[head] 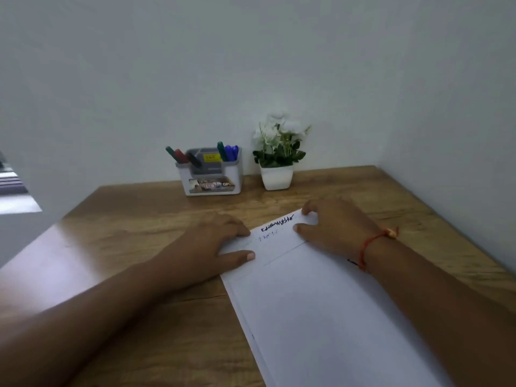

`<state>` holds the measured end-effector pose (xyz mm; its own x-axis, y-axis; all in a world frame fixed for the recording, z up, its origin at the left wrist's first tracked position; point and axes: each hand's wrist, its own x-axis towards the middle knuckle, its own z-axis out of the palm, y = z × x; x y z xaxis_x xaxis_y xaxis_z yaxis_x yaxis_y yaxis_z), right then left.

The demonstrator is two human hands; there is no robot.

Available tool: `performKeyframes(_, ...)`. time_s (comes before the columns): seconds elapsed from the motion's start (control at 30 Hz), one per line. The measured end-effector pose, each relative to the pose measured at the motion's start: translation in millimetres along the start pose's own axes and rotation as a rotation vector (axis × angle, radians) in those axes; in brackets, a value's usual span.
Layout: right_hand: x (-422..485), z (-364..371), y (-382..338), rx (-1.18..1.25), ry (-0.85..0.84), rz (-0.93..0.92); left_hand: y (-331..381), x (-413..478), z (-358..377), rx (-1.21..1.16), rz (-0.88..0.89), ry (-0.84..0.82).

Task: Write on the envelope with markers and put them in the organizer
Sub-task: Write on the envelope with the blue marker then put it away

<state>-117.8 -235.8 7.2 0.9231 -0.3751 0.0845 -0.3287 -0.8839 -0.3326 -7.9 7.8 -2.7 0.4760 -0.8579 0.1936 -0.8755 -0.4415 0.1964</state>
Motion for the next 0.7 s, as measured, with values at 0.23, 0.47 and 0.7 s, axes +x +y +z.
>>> performKeyframes(0.23,2,0,-2,0.010,-0.020,0.063,12,-2,-6,0.029,-0.042,0.012)
performKeyframes(0.47,-4,-27,-9,0.006,-0.137,0.220,30,-5,-18,-0.224,-0.364,-0.116)
performKeyframes(0.7,-22,-41,-21,-0.035,-0.180,0.292,41,-4,-23,-0.310,-0.550,-0.153)
